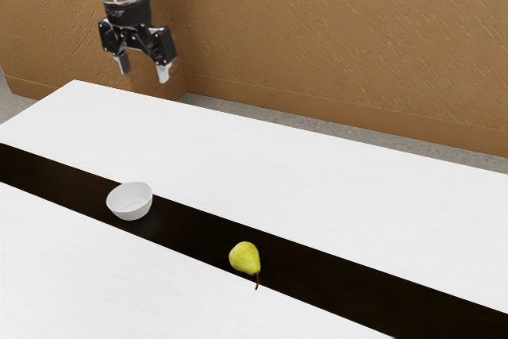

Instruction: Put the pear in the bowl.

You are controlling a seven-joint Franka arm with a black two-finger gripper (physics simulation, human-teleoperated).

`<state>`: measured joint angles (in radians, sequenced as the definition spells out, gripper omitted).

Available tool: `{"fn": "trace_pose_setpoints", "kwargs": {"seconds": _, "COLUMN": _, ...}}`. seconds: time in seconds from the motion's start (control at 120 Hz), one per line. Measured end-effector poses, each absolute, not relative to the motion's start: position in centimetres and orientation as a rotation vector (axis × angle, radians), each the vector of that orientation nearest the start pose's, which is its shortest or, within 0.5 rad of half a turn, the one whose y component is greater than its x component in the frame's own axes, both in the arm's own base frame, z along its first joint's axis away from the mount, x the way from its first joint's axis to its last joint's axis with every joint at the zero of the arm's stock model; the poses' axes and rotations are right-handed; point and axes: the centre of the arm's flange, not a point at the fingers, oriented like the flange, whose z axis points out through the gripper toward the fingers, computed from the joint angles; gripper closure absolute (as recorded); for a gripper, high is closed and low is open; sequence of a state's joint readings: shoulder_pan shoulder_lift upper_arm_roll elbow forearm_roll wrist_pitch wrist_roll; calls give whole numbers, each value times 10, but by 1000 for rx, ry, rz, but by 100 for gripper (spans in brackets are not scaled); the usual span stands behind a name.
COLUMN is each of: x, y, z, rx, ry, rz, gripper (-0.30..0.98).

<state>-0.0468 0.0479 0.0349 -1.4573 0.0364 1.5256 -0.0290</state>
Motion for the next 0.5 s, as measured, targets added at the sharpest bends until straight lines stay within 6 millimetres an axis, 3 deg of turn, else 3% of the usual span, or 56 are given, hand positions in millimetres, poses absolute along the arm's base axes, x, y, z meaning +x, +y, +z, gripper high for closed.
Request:
{"fn": "trace_pose_setpoints", "kwargs": {"seconds": 0.2, "x": 561, "y": -6, "z": 651, "rx": -3107, "ry": -30, "rz": -25, "gripper": 0}}
{"fn": "trace_pose_setpoints", "kwargs": {"seconds": 0.267, "x": 560, "y": -10, "z": 643, "rx": -3110, "ry": -26, "rz": -1, "gripper": 0}}
{"fn": "trace_pose_setpoints", "kwargs": {"seconds": 0.333, "x": 546, "y": -16, "z": 616, "rx": -3115, "ry": -56, "rz": 53, "gripper": 0}}
{"fn": "trace_pose_setpoints", "kwargs": {"seconds": 0.5, "x": 525, "y": -47, "z": 511, "rx": -3143, "ry": -169, "rz": 169, "gripper": 0}}
